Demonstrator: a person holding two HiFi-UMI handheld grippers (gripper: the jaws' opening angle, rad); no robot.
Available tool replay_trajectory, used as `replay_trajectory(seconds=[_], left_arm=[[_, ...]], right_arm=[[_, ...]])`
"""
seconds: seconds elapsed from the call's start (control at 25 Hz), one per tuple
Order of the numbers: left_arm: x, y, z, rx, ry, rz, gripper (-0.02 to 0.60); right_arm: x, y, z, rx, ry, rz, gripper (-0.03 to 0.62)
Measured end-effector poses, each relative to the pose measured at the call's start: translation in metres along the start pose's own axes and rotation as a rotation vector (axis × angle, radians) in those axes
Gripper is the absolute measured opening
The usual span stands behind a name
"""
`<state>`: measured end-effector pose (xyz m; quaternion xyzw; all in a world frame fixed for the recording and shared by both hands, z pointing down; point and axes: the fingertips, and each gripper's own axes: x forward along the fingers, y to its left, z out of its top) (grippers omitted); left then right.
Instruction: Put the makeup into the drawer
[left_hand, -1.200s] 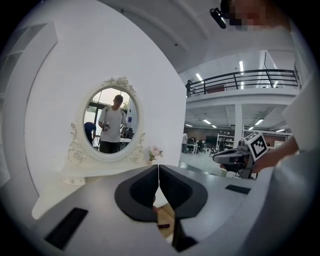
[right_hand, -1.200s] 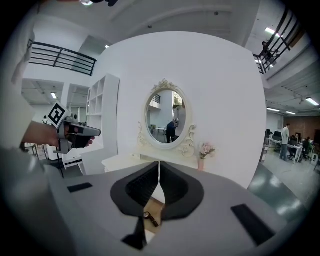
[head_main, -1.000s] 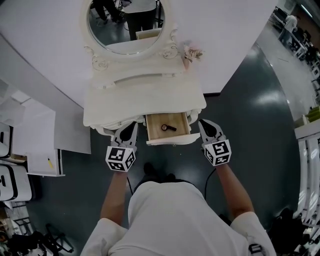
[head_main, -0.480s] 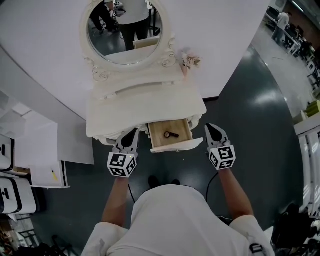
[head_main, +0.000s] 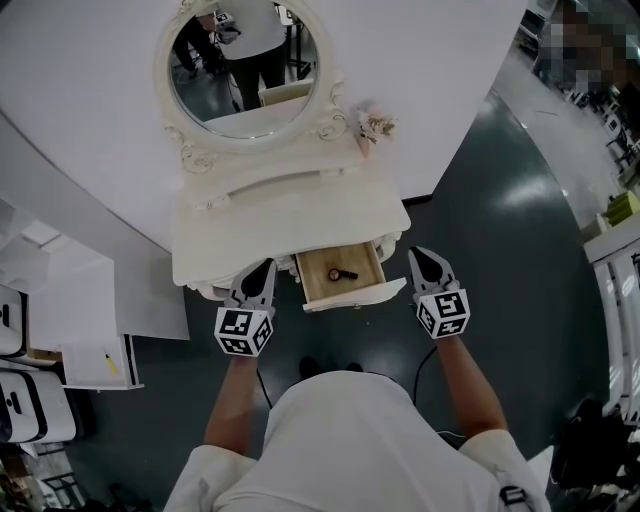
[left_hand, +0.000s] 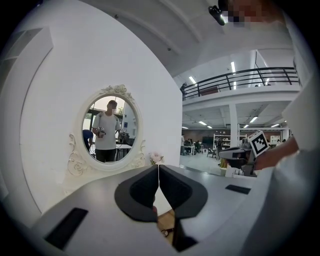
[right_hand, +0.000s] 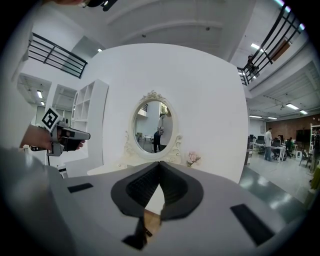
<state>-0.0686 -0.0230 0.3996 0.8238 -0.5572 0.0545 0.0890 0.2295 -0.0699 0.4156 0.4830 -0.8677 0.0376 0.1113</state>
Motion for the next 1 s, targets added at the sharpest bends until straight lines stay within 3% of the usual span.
replay_trajectory(seconds=[1.0], left_arm=[[0.0081, 0.0031, -0.0040, -0.017, -0.007, -0.008, 0.018]], right_arm=[[-0.0005, -0.0051, 0.0099, 0.012, -0.012, -0.017, 0.028]])
